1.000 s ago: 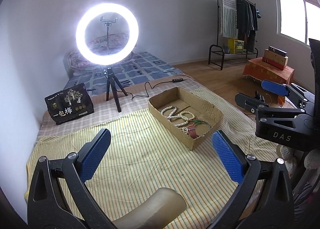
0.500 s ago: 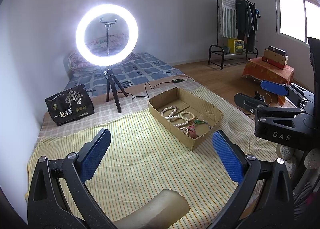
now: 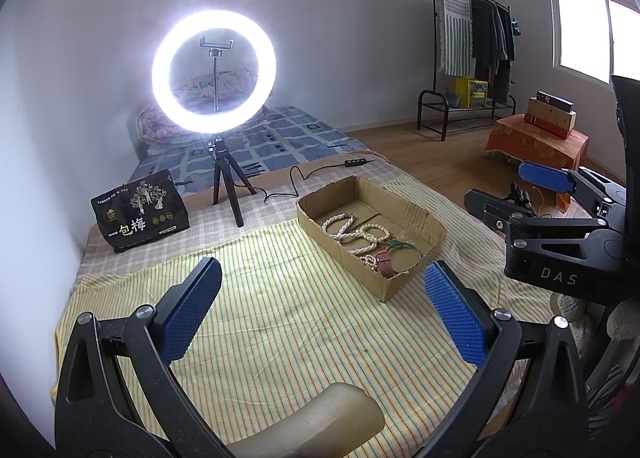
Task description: Organize jewelry
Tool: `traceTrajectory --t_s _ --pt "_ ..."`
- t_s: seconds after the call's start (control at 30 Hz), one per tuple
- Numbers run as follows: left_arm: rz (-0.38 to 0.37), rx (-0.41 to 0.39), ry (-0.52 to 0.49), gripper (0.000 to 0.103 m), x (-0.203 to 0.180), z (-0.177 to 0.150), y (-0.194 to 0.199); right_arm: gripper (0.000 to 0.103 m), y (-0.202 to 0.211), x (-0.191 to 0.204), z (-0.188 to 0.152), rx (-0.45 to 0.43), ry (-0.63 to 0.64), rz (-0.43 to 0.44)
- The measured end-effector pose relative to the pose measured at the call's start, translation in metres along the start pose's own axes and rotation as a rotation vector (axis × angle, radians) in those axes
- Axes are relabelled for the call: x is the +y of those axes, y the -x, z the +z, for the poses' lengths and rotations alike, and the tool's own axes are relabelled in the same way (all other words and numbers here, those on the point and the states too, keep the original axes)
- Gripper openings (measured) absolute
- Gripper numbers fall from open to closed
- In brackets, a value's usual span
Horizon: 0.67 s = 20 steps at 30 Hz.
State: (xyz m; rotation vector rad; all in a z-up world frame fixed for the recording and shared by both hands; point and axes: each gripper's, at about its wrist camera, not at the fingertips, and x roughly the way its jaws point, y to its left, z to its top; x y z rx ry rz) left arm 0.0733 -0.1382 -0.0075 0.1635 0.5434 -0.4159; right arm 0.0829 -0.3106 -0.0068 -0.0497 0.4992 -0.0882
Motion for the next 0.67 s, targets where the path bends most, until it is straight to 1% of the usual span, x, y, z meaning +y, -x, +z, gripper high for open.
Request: traceTrajectory --t_s 0.67 --pt "0.01 -0.011 -0.007 0.103 0.0027 0.006 0.0027 0.085 -0.0019 0.0054 -0.0008 0.012 0.014 0.008"
